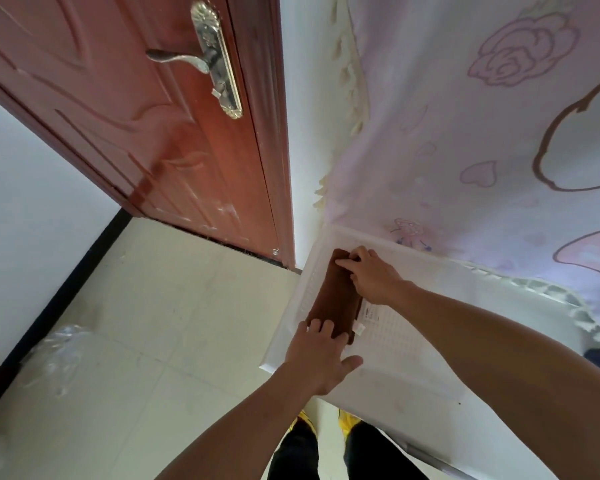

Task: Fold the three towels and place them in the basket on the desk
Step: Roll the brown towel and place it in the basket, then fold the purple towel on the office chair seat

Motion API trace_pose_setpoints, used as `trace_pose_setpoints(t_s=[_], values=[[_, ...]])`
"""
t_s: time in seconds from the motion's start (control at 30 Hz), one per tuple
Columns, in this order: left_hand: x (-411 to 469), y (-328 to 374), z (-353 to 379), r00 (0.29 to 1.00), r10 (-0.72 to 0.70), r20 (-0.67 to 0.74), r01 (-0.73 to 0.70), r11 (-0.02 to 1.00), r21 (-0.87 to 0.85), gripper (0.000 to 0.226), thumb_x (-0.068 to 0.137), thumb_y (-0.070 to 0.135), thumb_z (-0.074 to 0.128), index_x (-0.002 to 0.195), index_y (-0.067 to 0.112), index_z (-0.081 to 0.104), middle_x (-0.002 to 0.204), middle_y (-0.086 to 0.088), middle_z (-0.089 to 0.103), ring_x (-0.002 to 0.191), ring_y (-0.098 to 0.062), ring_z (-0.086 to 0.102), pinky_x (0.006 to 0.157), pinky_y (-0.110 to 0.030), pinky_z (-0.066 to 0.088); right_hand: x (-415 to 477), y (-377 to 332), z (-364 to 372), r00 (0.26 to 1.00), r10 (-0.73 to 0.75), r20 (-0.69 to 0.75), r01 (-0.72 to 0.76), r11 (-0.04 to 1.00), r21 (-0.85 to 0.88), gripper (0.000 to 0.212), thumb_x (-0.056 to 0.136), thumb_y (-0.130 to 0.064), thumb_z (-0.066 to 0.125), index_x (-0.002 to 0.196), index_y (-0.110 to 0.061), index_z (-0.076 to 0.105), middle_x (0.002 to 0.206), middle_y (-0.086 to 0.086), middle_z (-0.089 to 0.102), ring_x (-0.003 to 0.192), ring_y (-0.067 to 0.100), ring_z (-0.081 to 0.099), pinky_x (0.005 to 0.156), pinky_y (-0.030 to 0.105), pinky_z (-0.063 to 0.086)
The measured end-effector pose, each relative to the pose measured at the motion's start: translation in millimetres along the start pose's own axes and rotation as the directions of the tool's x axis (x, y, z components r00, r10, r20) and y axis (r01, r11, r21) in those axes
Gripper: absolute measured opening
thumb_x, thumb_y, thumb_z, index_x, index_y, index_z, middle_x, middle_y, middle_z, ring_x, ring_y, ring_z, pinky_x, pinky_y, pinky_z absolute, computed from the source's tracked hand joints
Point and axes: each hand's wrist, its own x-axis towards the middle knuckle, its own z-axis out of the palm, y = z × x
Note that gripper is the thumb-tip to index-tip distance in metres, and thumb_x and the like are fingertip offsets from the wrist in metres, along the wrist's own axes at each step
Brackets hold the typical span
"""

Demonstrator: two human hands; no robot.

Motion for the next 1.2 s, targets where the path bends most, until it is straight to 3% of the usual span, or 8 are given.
trace_pose_setpoints(t_s=[0.1, 0.2, 0.27, 0.37, 0.53, 0.6, 0.9, 1.2], values=[[-29, 0, 6, 0.985, 0.011, -0.170, -0.018, 0.999, -0.040, 0.056, 0.094, 0.053, 0.021, 0.126, 0.021, 0.055, 0.128, -0.008, 0.055, 0.121, -0.028, 0.048, 0.109, -0.043, 0.032, -3, -1, -16, 0.999, -0.031, 0.020, 0.030, 0.999, 0.023, 0.047, 0.096, -0.011, 0.043, 0.140, -0.030, 0.046, 0.139, 0.002, 0.043, 0.117, 0.023, 0.048, 0.090, 0.032, 0.043], [-65, -8, 21, 0.924, -0.088, -0.372, 0.064, 0.995, -0.076, 0.043, 0.088, 0.042, 0.035, 0.100, 0.022, 0.070, 0.103, -0.002, 0.067, 0.094, -0.021, 0.065, 0.085, -0.033, 0.054, -12, -8, -39, 0.985, -0.067, -0.157, 0.067, 0.998, -0.006, 0.033, 0.098, -0.018, 0.043, 0.127, -0.022, 0.059, 0.127, 0.003, 0.060, 0.108, 0.022, 0.059, 0.092, 0.032, 0.046], [-94, -9, 34, 0.878, -0.238, -0.414, 0.173, 0.967, -0.189, 0.039, 0.085, 0.040, 0.037, 0.096, 0.021, 0.070, 0.093, 0.001, 0.066, 0.083, -0.020, 0.065, 0.073, -0.031, 0.055, -23, -29, -51, 0.952, -0.178, -0.251, 0.174, 0.984, -0.037, 0.029, 0.097, -0.019, 0.046, 0.122, -0.019, 0.062, 0.121, 0.004, 0.065, 0.102, 0.023, 0.063, 0.089, 0.035, 0.051], [-135, -13, 49, 0.828, -0.493, -0.268, 0.380, 0.844, -0.379, 0.037, 0.095, 0.037, 0.036, 0.118, 0.021, 0.059, 0.112, 0.002, 0.060, 0.104, -0.020, 0.060, 0.089, -0.034, 0.047, -32, -79, -57, 0.889, -0.353, -0.292, 0.354, 0.934, -0.052, 0.026, 0.095, -0.019, 0.048, 0.117, -0.020, 0.063, 0.112, 0.001, 0.069, 0.094, 0.022, 0.066, 0.083, 0.036, 0.053], [-247, -5, 102, 0.574, -0.812, -0.105, 0.627, 0.518, -0.581, 0.034, 0.096, 0.038, 0.042, 0.125, 0.025, 0.053, 0.122, 0.004, 0.059, 0.111, -0.019, 0.058, 0.090, -0.032, 0.045, -86, -220, -21, 0.703, -0.699, -0.128, 0.694, 0.714, -0.093, 0.029, 0.088, -0.015, 0.048, 0.112, -0.015, 0.065, 0.099, 0.007, 0.067, 0.089, 0.030, 0.064, 0.076, 0.037, 0.051], [-270, -4, 112, 0.528, -0.846, -0.079, 0.660, 0.467, -0.589, 0.034, 0.096, 0.037, 0.042, 0.125, 0.025, 0.053, 0.121, 0.003, 0.059, 0.111, -0.020, 0.058, 0.089, -0.031, 0.045, -101, -250, -5, 0.656, -0.750, -0.082, 0.738, 0.660, -0.138, 0.032, 0.087, -0.017, 0.046, 0.114, -0.017, 0.064, 0.105, 0.007, 0.065, 0.094, 0.033, 0.063, 0.075, 0.033, 0.047], [-527, 64, 271, 0.068, -0.989, 0.129, 0.756, -0.033, -0.654, 0.035, 0.095, 0.038, 0.045, 0.125, 0.024, 0.054, 0.126, 0.001, 0.059, 0.114, -0.023, 0.058, 0.090, -0.032, 0.044, -293, -485, 135, 0.241, -0.938, 0.251, 0.953, 0.179, -0.244, 0.036, 0.094, -0.023, 0.043, 0.128, -0.026, 0.055, 0.127, 0.003, 0.059, 0.110, 0.028, 0.058, 0.085, 0.033, 0.044], [-742, 148, 412, -0.166, -0.935, 0.312, 0.717, -0.332, -0.613, 0.033, 0.094, 0.035, 0.046, 0.123, 0.022, 0.055, 0.124, 0.001, 0.059, 0.113, -0.024, 0.057, 0.088, -0.030, 0.043, -479, -644, 268, 0.043, -0.925, 0.378, 0.974, -0.045, -0.221, 0.037, 0.094, -0.026, 0.043, 0.129, -0.029, 0.053, 0.127, 0.004, 0.058, 0.111, 0.028, 0.058, 0.084, 0.033, 0.044]])
